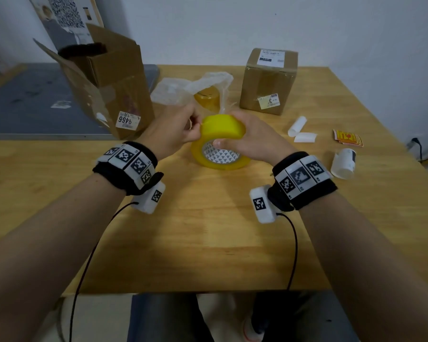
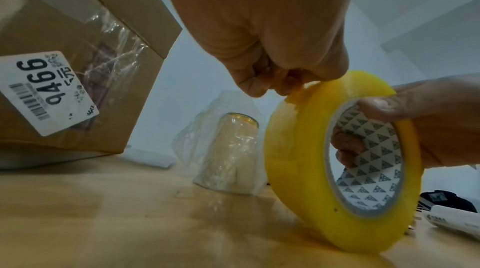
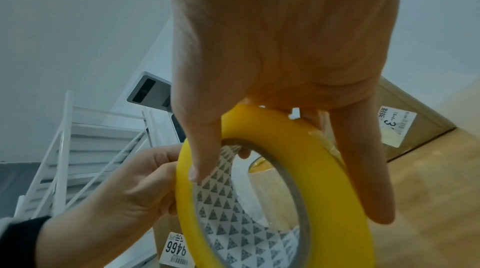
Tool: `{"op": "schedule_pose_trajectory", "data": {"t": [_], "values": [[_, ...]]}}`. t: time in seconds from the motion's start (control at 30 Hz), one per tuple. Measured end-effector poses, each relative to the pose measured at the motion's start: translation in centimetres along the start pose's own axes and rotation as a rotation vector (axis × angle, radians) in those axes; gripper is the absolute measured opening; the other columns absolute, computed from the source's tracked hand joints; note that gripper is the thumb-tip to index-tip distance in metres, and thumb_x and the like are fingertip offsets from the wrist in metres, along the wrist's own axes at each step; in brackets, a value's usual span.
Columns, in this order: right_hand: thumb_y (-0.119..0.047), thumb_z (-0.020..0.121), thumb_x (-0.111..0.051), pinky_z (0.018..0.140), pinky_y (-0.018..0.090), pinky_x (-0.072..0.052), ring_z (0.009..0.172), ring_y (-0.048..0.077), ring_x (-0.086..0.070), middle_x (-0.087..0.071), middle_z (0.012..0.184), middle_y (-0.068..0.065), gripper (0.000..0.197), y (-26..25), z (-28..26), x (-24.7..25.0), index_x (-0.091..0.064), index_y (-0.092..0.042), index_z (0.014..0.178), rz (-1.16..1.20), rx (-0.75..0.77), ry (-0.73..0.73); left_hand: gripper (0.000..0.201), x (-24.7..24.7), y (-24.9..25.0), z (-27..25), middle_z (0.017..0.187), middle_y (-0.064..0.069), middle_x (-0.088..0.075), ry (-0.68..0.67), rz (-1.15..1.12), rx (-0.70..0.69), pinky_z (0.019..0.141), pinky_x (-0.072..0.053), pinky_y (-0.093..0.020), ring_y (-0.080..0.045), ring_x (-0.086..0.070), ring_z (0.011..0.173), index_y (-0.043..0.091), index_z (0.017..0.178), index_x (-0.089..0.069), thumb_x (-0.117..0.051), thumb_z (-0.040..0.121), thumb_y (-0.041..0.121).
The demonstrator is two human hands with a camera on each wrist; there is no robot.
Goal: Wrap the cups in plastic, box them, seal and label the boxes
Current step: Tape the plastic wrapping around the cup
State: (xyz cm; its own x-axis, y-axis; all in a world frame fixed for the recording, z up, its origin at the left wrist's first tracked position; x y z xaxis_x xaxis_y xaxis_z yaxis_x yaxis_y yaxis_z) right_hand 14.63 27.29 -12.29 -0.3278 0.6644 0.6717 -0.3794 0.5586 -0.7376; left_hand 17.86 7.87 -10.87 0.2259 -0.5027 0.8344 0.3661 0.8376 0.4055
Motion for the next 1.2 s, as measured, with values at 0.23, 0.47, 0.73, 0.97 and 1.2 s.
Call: {"op": "schedule_pose_trajectory", "data": {"t": [0.23, 0.47, 0.73, 0.97, 1.2], "values": [[-0.056, 0.08, -0.082, 0.072, 0.024, -0.045, 0.101, 0.004, -0.065, -0.066, 0.114, -0.012, 0.052, 0.3, -0.1, -0.2, -0.061, -0.036, 0.123, 0.032, -0.016, -0.041, 0.011, 0.7, -0.2, 0.3, 0.072, 0.007, -0.057, -0.171, -0.161, 0.091, 0.062, -0.042, -0.028, -0.008, -0.053, 0.062, 0.015, 0.089, -0.058, -0.063, 0.095, 0.007], [-0.044, 0.087, -0.08, 0.063, 0.004, -0.043, 0.086, -0.015, -0.06, -0.065, 0.108, -0.018, 0.045, 0.2, -0.5, 0.2, -0.061, -0.032, 0.126, 0.082, -0.012, -0.045, 0.026, 0.8, -1.0, -1.4, 0.106, 0.003, -0.06, -0.083, -0.427, 0.148, 0.076, -0.058, -0.031, -0.012, -0.061, 0.093, 0.018, 0.128, -0.053, -0.055, 0.103, 0.011], [-0.042, 0.085, -0.082, 0.071, 0.014, -0.047, 0.096, -0.007, -0.063, -0.066, 0.11, -0.017, 0.047, 0.0, -0.7, 0.0, -0.059, -0.035, 0.125, 0.098, 0.003, -0.054, 0.01, 0.8, -1.3, -1.8, 0.111, -0.003, -0.059, 0.07, -0.253, 0.108, 0.086, -0.057, -0.034, -0.011, -0.065, 0.096, 0.021, 0.104, -0.076, -0.073, 0.095, 0.018], [-0.049, 0.084, -0.082, 0.072, 0.02, -0.047, 0.098, -0.004, -0.063, -0.066, 0.113, -0.016, 0.055, 0.1, -0.8, -0.2, -0.059, -0.034, 0.131, 0.101, -0.021, -0.032, 0.005, -0.1, -0.2, -2.1, 0.098, -0.003, -0.061, 0.001, 0.06, 0.079, 0.08, -0.047, -0.043, -0.025, -0.058, 0.094, 0.021, 0.098, -0.054, -0.054, 0.103, 0.021], [-0.06, 0.076, -0.083, 0.07, 0.032, -0.055, 0.102, 0.01, -0.066, -0.067, 0.117, -0.012, 0.071, -0.2, -0.4, -0.4, -0.055, -0.037, 0.138, 0.081, -0.084, -0.042, 0.008, 0.5, 0.1, -2.0, 0.098, -0.009, -0.059, -0.188, 0.095, 0.162, 0.08, -0.049, -0.051, -0.03, -0.057, 0.089, 0.019, 0.102, -0.046, -0.043, 0.108, 0.024]]}}
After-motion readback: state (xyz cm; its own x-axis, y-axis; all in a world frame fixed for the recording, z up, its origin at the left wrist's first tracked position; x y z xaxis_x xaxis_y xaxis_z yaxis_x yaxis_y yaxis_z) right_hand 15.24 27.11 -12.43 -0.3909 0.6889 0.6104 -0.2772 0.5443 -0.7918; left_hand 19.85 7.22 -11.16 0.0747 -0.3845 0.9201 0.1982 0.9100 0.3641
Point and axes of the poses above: each hand's wrist, its own z-axis towards the middle knuckle, its own x-axis out of the back of the hand, y = z × x, the point moved 4 cm from there along z, towards the middle knuckle
